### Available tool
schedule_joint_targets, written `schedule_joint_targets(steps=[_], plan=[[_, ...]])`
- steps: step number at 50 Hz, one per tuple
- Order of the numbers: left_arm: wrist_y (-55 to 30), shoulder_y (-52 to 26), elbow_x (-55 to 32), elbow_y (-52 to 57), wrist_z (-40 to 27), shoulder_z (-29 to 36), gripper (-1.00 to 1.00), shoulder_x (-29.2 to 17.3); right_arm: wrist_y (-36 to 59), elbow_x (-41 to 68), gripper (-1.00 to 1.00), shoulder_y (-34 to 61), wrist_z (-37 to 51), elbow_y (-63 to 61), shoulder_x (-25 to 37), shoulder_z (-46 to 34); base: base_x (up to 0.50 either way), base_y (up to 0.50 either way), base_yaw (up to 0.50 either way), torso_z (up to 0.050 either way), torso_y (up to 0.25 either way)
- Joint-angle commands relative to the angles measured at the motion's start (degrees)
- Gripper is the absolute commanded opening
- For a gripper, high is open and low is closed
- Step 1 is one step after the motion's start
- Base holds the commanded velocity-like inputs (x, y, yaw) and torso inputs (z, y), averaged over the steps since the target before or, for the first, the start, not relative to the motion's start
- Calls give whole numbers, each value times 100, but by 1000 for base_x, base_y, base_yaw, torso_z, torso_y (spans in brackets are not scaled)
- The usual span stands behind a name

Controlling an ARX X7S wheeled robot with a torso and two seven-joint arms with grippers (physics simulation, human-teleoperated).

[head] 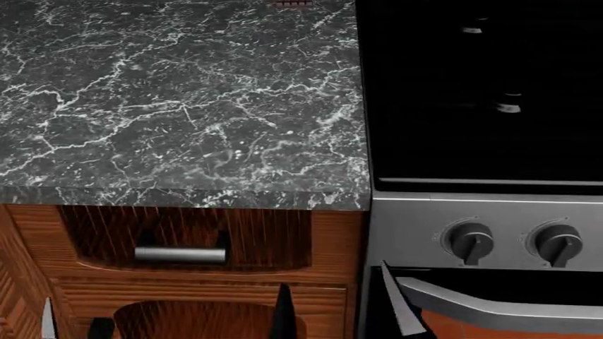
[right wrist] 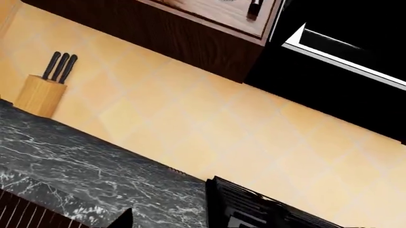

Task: Close the microwave door

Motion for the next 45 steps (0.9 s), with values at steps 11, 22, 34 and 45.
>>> schedule_joint_targets(steps=[11, 22, 34, 45], plan=[[151, 995, 1081, 1622, -485, -524, 100, -105, -300, -283, 100, -186, 414, -1040, 209, 181, 0, 0, 0, 0, 0], [180, 1023, 1090, 1642, -516, -520, 100, -133, -229, -538, 100, -191, 334, -1276, 204, -18, 0, 0, 0, 0, 0], [206, 1034, 1060, 1599, -556, -517, 100, -168, -376, -821, 100, -238, 338, -1284, 339, -193, 101, -43, 0, 0, 0], [179, 995, 1086, 1610, -521, -447, 100, -177, -394, -995, 100, -228, 419, -1216, 364, -233, 500, -172, 0, 0, 0]])
